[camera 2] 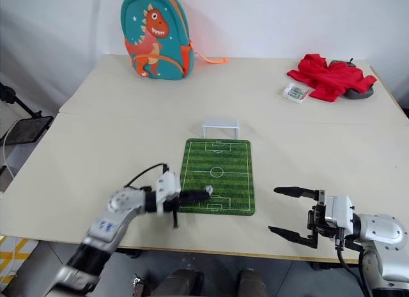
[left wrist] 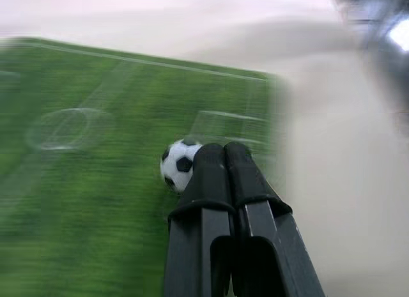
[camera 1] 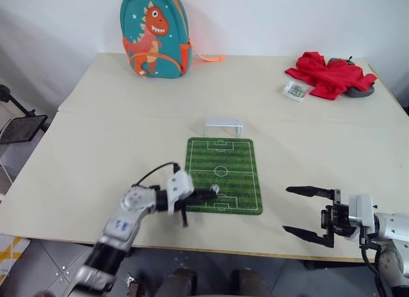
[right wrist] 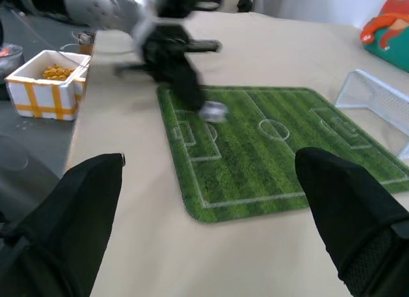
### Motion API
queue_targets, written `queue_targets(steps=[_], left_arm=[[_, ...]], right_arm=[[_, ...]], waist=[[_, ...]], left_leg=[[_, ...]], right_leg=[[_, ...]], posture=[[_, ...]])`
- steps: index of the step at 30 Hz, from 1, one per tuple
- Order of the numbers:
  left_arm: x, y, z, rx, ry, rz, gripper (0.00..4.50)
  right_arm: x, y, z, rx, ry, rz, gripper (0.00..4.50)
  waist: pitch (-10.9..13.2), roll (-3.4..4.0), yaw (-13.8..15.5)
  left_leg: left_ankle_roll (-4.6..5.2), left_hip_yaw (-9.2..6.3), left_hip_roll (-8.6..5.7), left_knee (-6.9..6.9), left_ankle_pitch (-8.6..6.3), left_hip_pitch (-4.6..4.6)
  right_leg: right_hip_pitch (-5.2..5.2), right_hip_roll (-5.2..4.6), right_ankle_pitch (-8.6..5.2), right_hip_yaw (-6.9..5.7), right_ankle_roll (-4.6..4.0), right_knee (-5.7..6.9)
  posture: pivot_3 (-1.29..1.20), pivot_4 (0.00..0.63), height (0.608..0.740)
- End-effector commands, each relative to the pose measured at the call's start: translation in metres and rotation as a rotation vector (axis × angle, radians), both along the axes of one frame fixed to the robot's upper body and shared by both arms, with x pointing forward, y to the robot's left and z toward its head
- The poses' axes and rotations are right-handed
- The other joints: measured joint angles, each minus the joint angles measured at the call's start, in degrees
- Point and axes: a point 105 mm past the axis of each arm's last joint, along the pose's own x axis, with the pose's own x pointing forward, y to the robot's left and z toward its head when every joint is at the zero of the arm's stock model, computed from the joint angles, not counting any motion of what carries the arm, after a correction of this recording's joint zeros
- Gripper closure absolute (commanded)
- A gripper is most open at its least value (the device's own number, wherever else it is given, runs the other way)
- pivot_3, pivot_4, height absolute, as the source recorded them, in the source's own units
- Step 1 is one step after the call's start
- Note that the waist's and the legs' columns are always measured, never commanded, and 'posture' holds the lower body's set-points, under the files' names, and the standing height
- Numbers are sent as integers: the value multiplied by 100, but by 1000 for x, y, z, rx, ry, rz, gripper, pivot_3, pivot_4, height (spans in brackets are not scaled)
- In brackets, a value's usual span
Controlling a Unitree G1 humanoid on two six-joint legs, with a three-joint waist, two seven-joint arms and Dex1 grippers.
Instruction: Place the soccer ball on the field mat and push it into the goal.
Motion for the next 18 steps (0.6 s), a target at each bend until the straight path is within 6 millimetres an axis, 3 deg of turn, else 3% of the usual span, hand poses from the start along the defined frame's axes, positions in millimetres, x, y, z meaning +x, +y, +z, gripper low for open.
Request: queue_targets(steps=[1,3,6,11,14,18], left_arm=[[31,-1,23,-29,-132,102,4467],[34,-5,37,-71,-161,73,4467],[19,4,62,-156,-221,-13,4467],[-7,56,74,-135,-214,-7,4467],[-20,99,70,-99,-163,103,4467],[-33,132,60,-68,-125,237,4467]], right_arm=[[9,2,14,71,-71,-90,0],[16,1,19,136,-83,-157,0],[24,-1,27,237,-88,-244,0],[30,-2,30,320,-98,-323,0],[36,-6,29,345,-114,-368,0],[40,-6,27,350,-124,-379,0]], waist=[[1,-3,-10],[1,-3,-46],[1,-2,-144],[1,-1,-296],[0,1,-310],[0,1,-296]], left_leg=[[1,6,-2,2,0,0],[5,17,-2,2,-2,0],[7,25,3,-6,-3,0],[2,25,11,-28,-4,4],[3,25,6,-25,-3,6],[4,23,4,-23,-4,10]], right_leg=[[-1,0,4,-1,8,0],[-6,-2,8,2,16,2],[-17,-3,9,6,16,8],[-39,0,6,16,11,25],[-35,-3,6,21,11,25],[-28,-5,6,28,11,23]], posture=[[0,150,740],[0,150,740],[0,150,740],[0,150,740],[0,150,740],[0,150,740]])
